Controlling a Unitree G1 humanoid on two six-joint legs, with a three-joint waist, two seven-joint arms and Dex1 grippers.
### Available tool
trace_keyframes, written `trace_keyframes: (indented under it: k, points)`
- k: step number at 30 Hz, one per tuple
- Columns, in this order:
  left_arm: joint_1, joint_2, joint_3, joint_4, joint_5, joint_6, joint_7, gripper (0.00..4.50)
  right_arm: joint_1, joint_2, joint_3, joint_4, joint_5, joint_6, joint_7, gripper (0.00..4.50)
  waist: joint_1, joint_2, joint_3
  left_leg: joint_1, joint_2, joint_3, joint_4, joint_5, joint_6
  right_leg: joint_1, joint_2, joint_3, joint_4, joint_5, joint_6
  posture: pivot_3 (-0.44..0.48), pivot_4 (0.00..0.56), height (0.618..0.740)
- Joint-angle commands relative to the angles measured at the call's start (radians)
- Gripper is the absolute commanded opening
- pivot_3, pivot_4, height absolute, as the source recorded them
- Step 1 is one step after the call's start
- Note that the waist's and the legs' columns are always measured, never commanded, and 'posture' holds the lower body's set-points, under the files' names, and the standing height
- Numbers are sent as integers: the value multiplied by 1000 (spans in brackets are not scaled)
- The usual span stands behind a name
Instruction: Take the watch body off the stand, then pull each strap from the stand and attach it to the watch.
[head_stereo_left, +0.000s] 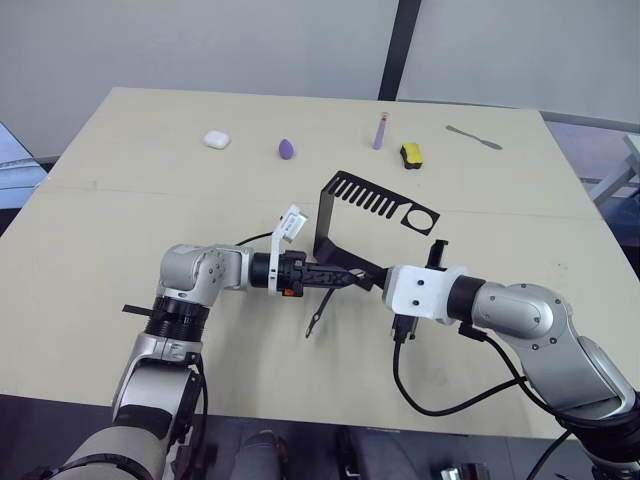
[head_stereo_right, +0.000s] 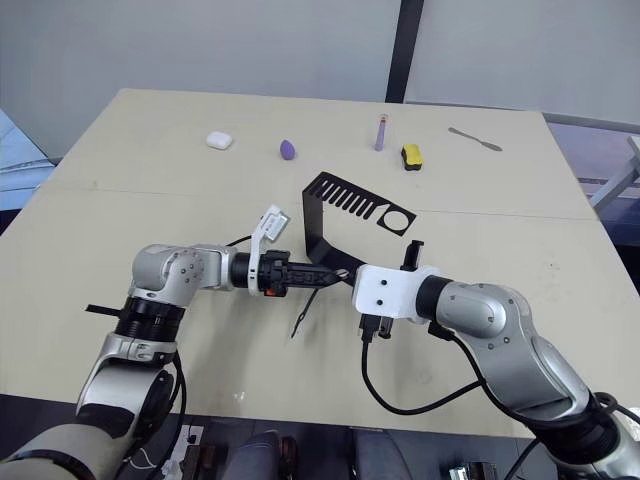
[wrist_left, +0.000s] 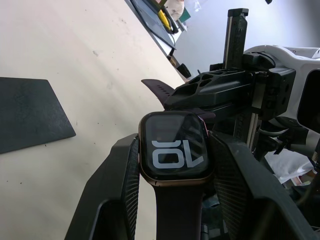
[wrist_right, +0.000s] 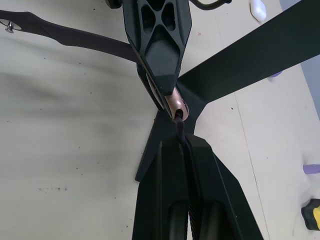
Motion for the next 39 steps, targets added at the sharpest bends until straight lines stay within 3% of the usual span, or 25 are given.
trace_keyframes:
  k: [1,39]
  points:
    - [-11,-28,-35,-32,-27,-7,-14,1586,-29,8,1,-28,0,-19,10,0,0,0,0,0,0,0,0,0,0,0,0,0,0,0,0,0,150,740]
    - [-18,-46,-32,-76,-51,8,9,1586,-43,16,16,1,-20,-20,30,0,0,0,0,0,0,0,0,0,0,0,0,0,0,0,0,0,150,740]
